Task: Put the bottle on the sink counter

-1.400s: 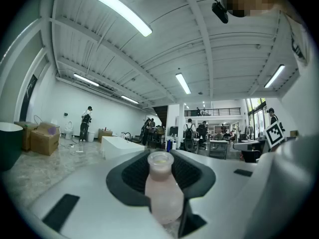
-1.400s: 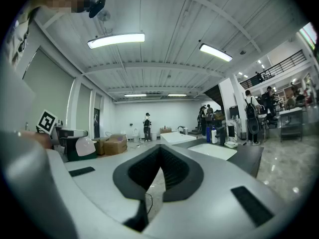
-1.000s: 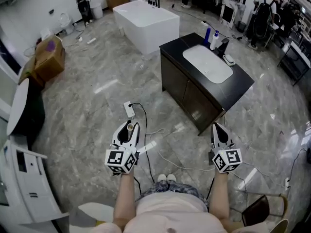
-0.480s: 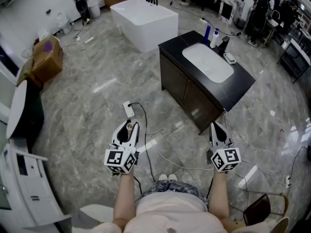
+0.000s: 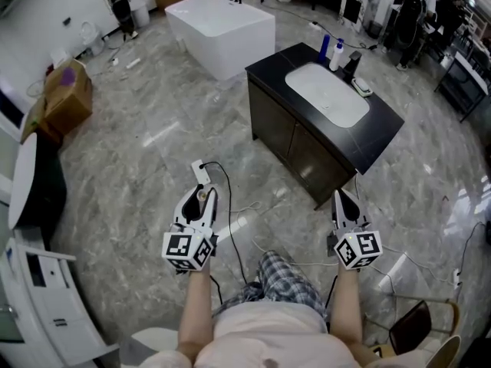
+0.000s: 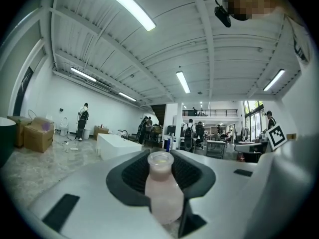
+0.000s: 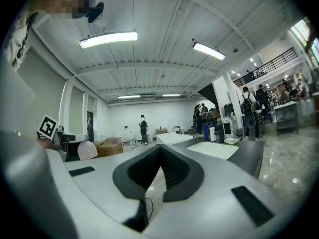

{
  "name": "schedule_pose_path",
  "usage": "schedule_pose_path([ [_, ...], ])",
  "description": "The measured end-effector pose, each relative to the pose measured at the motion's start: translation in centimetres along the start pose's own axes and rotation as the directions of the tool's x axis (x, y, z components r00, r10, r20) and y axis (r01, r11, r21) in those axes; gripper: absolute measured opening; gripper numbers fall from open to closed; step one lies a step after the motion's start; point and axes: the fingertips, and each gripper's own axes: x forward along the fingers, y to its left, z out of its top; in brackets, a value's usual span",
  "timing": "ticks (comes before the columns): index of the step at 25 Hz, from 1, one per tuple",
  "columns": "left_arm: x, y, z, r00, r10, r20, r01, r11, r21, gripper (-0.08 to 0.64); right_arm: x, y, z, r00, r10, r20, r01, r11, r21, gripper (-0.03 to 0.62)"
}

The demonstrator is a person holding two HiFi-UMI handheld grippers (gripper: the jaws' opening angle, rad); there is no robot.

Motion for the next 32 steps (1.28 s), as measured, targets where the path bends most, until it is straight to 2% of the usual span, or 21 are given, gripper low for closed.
schedule_pose_path([
  [7,5.9,2.9,-0.4,1.0,-0.001,-0.011,0.0,1.0,-0.005,0.144,6.5,-2.0,0.4,1.0,0.006,0.017,-0.006,1.0,0.013,0.014],
  [13,16.4,5.7,-2.0,0.999,-0.032,-0.021,0.032,0.999,0.012,0.144,15.1,-7.4,-1.2,0.999,-0.028,0.035,0.026,0.998,0.055,0.014],
  [18,28.8,7.6,-0.8,0.995,-0.097,0.005,0.096,0.994,0.042,0.144,25.1,-14.6,-0.1,0.994,-0.075,0.084,0.071,0.996,0.046,0.014],
  [22,43.6,10.1,1.7,0.987,-0.162,-0.008,0.162,0.984,0.076,0.144,37.2,-22.3,2.5,0.987,-0.14,0.085,0.133,0.988,0.076,0.014],
  [25,53.4,11.7,4.1,0.979,-0.202,0.0,0.202,0.977,0.063,0.144,44.2,-26.8,4.8,0.978,-0.185,0.093,0.177,0.98,0.092,0.014],
  [32,70.1,12.3,5.8,0.96,-0.28,-0.022,0.281,0.959,0.05,0.144,54.5,-35.5,6.4,0.962,-0.266,0.063,0.26,0.961,0.094,0.014],
])
